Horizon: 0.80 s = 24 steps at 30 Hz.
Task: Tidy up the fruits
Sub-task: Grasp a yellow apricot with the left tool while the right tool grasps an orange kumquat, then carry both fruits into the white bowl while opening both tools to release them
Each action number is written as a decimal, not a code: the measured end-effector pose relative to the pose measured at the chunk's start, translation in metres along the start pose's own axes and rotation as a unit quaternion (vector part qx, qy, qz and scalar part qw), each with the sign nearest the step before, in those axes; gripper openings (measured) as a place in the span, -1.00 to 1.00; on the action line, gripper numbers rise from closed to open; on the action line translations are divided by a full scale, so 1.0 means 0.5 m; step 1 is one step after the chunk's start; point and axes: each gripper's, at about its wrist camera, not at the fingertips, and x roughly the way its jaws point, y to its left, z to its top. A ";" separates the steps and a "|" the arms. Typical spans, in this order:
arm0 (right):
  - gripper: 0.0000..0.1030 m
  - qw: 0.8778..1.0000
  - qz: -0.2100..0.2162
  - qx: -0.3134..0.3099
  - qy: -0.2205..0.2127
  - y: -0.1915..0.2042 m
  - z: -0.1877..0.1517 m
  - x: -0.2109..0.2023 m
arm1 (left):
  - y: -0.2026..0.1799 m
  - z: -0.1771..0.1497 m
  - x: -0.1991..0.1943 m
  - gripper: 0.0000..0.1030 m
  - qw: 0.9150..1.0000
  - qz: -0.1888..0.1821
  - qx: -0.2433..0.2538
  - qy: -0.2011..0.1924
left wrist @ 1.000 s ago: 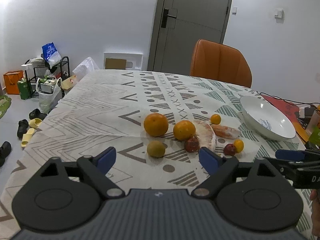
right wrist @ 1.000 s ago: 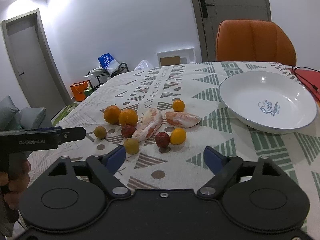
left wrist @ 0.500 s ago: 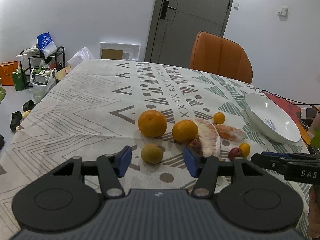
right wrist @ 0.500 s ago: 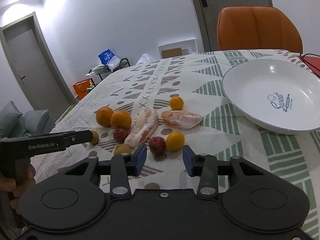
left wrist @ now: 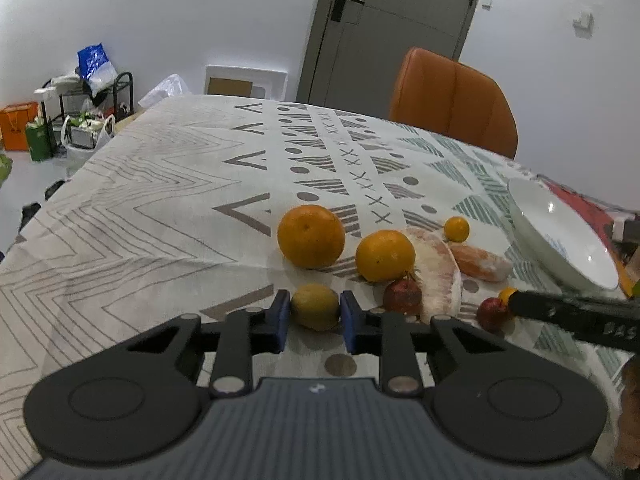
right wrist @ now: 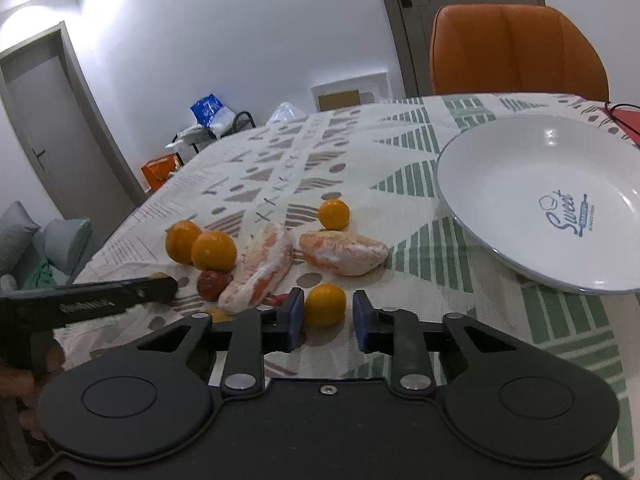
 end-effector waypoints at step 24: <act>-0.60 0.997 -0.017 -0.001 -0.073 -0.039 0.035 -0.118 | -0.082 0.041 -0.055 -0.51 0.998 -0.031 0.035 -0.051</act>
